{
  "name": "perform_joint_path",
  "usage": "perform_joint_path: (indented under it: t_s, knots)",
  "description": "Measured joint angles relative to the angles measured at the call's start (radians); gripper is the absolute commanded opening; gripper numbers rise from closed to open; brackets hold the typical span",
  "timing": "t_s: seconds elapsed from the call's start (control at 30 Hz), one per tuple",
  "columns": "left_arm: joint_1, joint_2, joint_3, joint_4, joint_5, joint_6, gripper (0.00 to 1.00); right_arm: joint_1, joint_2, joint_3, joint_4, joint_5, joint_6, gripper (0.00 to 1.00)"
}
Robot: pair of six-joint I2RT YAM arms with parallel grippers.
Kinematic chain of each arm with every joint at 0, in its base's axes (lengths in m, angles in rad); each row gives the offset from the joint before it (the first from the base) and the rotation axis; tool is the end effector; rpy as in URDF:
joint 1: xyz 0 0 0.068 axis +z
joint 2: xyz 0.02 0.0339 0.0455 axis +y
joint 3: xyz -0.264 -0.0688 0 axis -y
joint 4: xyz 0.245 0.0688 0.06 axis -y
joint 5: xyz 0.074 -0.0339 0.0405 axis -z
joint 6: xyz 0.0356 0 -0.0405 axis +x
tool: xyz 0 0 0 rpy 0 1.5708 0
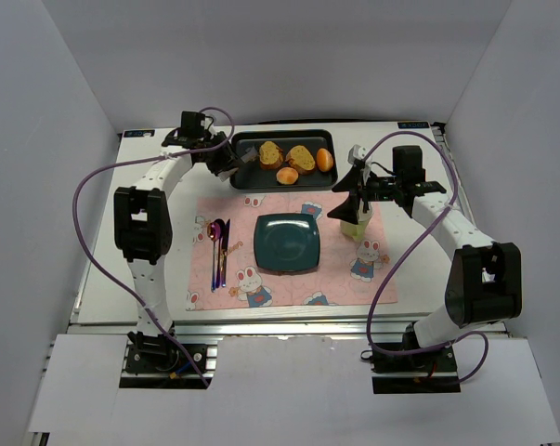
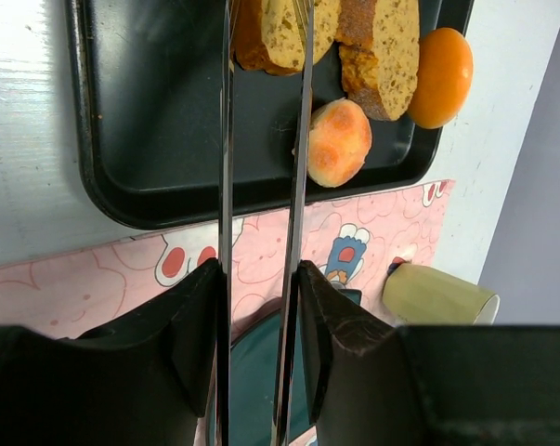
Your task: Place the bread
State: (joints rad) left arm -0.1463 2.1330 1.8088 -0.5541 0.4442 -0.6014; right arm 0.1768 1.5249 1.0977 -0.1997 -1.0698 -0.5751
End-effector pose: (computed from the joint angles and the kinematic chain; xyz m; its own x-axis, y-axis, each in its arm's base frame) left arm 0.4725 -0.0851 0.2340 -0.8559 -0.3903 -0.3393 -0.0985 0.7671 -0.6340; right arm 0.3189 0.0887 0.2769 -0.0583 -0.2758 -0.9594 -0.9718 0.2358 -0.0087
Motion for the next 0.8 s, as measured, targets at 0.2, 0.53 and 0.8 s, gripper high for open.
perform_joint_path:
  t_s: [0.2,0.53,0.8]
  knots:
    - [-0.002,0.001,0.0,0.008,0.021,0.0,0.49,0.0,0.0,0.0,0.0,0.0,0.0,0.89]
    - [-0.01,0.008,0.0,0.003,0.021,0.015,0.49,0.0,0.0,0.0,0.0,0.0,0.0,0.89]
    - [-0.018,0.023,0.0,-0.003,0.019,0.024,0.47,0.0,0.0,0.0,0.0,-0.002,0.0,0.89]
